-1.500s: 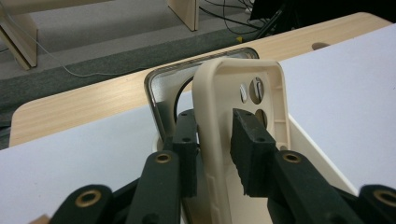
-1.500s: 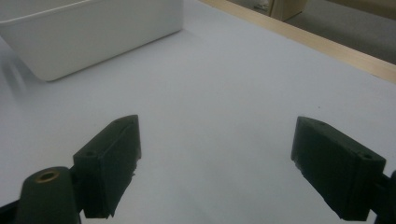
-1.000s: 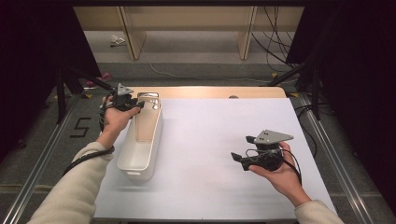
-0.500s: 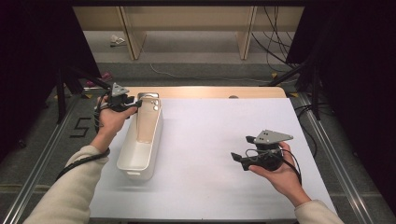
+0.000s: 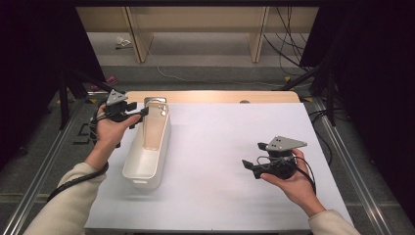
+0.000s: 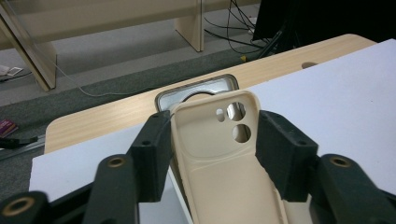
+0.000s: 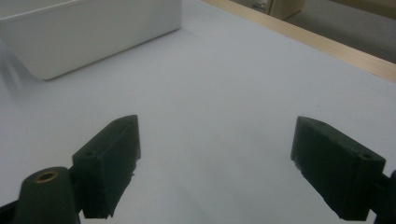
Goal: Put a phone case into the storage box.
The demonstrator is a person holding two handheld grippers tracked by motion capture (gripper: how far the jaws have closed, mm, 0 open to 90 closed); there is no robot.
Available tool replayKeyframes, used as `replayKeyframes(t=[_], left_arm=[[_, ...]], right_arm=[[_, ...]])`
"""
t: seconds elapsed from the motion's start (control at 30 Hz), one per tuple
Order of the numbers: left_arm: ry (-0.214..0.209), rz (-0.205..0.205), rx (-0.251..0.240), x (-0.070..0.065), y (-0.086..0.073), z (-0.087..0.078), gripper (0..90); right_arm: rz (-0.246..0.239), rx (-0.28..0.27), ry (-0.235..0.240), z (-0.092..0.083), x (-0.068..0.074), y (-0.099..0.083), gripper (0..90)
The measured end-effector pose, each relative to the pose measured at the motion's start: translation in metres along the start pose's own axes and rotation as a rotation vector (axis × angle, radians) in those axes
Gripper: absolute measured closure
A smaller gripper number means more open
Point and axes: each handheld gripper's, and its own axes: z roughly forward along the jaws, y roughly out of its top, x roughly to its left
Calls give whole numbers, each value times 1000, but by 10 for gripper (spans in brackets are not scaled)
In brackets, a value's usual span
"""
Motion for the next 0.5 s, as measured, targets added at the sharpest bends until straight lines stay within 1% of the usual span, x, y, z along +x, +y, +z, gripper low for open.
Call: replayKeyframes(t=[0.1, 0.17, 0.23, 0.27, 0.33, 0.4, 0.5], left_arm=[[-13, 1, 4, -3, -1, -3, 392], [-18, -10, 2, -5, -1, -5, 367], [-22, -12, 1, -5, -2, -7, 336], [-22, -10, 1, -6, -2, -7, 316], [-22, -24, -2, -8, -2, -9, 251], [-29, -30, -2, -10, -2, -10, 199], [-30, -24, 0, -13, -4, -13, 160]], right_arm=[[0, -1, 0, 0, 0, 0, 165], [1, 0, -2, 0, -1, 0, 165], [0, 0, -1, 0, 0, 0, 165], [0, -1, -1, 0, 0, 0, 165], [0, 0, -1, 0, 0, 0, 165], [1, 1, -1, 0, 0, 0, 165], [2, 1, -1, 0, -1, 0, 165]])
